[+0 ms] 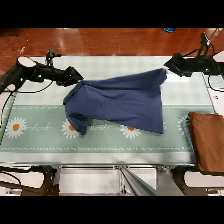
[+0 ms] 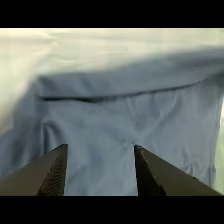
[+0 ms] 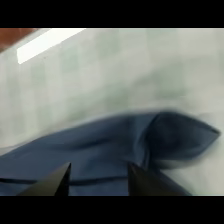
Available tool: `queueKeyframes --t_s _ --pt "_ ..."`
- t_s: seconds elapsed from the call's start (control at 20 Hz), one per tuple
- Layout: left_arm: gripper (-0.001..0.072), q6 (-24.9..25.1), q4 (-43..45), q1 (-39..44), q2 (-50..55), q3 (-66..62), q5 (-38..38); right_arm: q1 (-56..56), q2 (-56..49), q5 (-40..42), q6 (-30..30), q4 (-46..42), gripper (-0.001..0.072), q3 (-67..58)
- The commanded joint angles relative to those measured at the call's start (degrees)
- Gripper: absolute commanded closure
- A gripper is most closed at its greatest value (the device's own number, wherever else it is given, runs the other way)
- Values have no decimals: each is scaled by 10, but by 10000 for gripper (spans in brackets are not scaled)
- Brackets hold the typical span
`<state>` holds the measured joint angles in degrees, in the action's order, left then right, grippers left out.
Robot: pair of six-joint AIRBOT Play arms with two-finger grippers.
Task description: Fold the shirts.
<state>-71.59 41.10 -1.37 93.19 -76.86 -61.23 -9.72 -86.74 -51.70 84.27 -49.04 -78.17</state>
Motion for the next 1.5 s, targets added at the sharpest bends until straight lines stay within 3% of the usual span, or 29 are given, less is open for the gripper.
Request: queueKeyframes --t_s 0.0,0.1,0.25,0.45,0.5,0.6,0.75,1.1,1.35,1.4,1.45 --pt "199 -18 92 -37 22 -82 -132 -51 -9 -92 6 15 299 -44" --pt "199 -28 155 -95 10 -96 -229 -111 21 -182 5 -30 305 -56" --pt "200 -47 137 -200 -63 15 -207 -184 90 -261 -4 -136 305 -17" --pt "200 -34 106 -294 -166 286 -141 -247 236 -204 -52 -119 305 195" --pt "200 -9 70 -303 -175 341 -128 -248 262 -186 -61 -96 305 247" --pt "200 30 21 -301 -175 414 -113 -247 293 -173 -83 -41 306 334" --pt "201 30 17 -273 -174 455 -68 -247 304 -173 -113 5 306 405" --pt "201 30 -52 -147 -169 450 64 -247 304 -175 -120 5 306 427" --pt "208 28 -69 -79 -147 412 96 -210 297 -179 -103 -37 306 427" --pt "292 23 -69 -75 -140 406 96 -195 289 -179 -96 -54 306 427" --pt "463 17 -69 -74 -135 402 95 -181 279 -179 -84 -72 306 427"
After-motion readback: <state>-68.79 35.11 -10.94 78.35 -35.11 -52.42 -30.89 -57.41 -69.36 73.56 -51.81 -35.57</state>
